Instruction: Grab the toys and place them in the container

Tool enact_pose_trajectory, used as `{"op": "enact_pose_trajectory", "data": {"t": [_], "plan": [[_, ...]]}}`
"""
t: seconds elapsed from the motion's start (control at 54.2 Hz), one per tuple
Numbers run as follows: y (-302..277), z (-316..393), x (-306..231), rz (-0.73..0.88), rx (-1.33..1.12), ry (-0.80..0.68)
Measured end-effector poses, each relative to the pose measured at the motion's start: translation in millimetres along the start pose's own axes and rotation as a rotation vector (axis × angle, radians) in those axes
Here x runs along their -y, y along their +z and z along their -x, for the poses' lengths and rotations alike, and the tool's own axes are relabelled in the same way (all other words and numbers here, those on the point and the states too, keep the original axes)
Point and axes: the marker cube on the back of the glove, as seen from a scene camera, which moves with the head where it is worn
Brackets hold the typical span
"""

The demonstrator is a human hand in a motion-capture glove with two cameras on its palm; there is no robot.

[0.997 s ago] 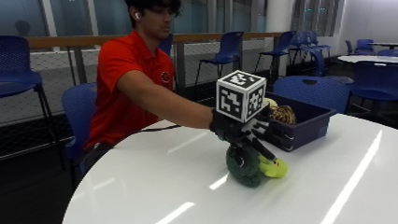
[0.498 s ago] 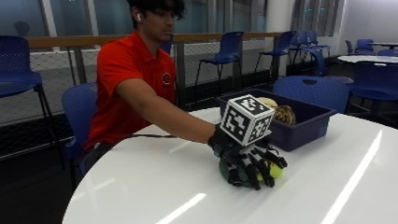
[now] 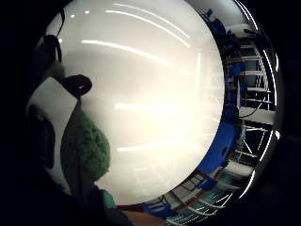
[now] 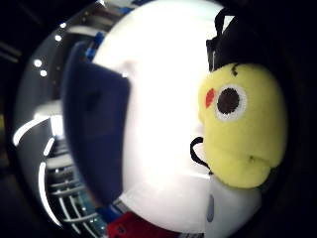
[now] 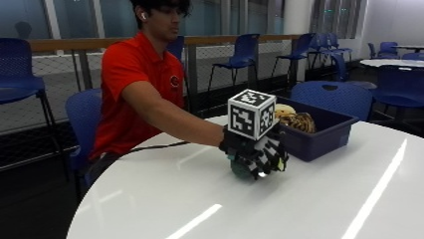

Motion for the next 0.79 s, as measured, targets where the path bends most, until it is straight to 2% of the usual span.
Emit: {"op": "enact_pose_trajectory", "data": {"t": [0.111,0.443,0.794], "plan": [[-19,30,-13,-0.017,0.095,-0.051],[-112,132,-46,-0.118,0.065,-0.223],[-173,254,-76,-0.141,0.09,-0.392]]}}
